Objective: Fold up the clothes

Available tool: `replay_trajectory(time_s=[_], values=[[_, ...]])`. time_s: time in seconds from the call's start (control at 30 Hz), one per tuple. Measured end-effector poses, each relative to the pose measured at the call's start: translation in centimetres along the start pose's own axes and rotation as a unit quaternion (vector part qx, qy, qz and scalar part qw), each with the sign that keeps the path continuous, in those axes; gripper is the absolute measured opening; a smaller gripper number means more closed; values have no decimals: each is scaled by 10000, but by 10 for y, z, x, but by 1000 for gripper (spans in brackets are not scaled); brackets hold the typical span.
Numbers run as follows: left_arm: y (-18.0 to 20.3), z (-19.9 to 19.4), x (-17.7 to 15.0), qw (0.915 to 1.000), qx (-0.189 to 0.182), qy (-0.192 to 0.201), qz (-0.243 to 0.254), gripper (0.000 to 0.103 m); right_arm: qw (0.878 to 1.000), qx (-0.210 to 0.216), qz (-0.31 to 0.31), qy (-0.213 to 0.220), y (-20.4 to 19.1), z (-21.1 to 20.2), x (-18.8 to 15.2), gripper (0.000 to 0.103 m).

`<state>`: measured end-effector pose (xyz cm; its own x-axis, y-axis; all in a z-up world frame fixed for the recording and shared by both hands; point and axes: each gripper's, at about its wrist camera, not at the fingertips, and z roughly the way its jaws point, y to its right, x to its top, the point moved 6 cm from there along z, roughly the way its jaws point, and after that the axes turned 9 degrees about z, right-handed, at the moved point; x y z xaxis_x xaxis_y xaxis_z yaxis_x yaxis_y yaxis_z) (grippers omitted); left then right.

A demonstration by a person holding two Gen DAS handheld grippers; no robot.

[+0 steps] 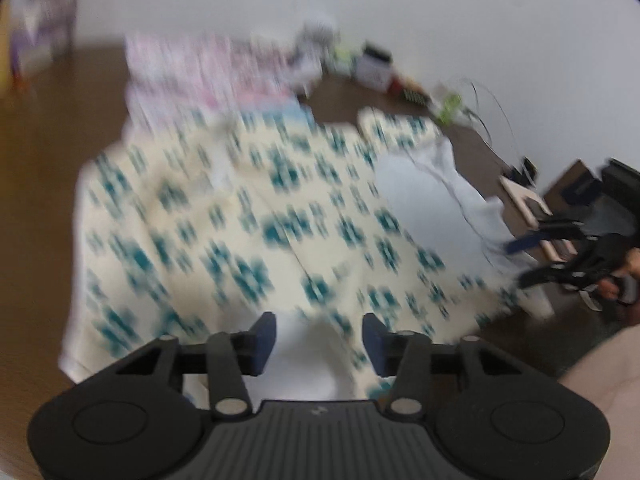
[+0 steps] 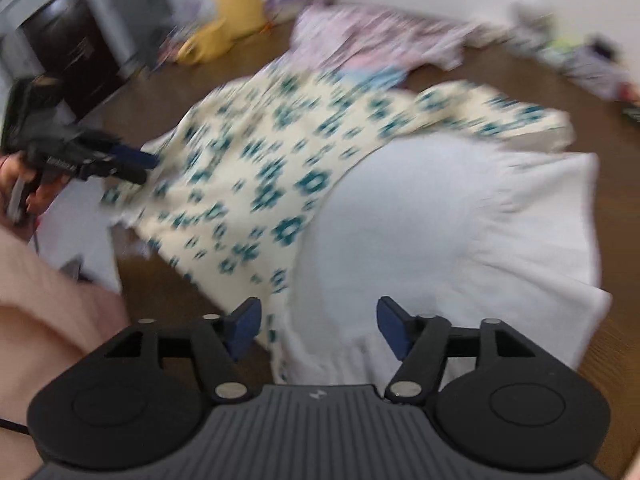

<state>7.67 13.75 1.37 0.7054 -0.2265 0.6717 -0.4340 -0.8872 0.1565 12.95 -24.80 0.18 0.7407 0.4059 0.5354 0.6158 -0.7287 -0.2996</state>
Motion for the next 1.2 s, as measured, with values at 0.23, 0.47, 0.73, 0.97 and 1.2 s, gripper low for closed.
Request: replay_trajectory(time_s=[0.23,0.47,0.73,0.97,1.2], values=[[42,22,21,9963,-70,146,845,41,9983,-496,215,235,12,-35,-49,67],[81,68,8,9869,-33,-487,1535,14,9947,-928,-429,-84,-2,-23,-85,52],[87,71,-10,9807,297,-588,1843,14,9867,-1263,-1017,-71,0,-23,-77,5],[92,70,-14,9766,435,-562,2028,14,9912,-1225,-487,-101,49,-22,-21,5],[91,68,-15,9786,453,-513,1940,14,9932,-1075,167,-417,86,8,-11,12]])
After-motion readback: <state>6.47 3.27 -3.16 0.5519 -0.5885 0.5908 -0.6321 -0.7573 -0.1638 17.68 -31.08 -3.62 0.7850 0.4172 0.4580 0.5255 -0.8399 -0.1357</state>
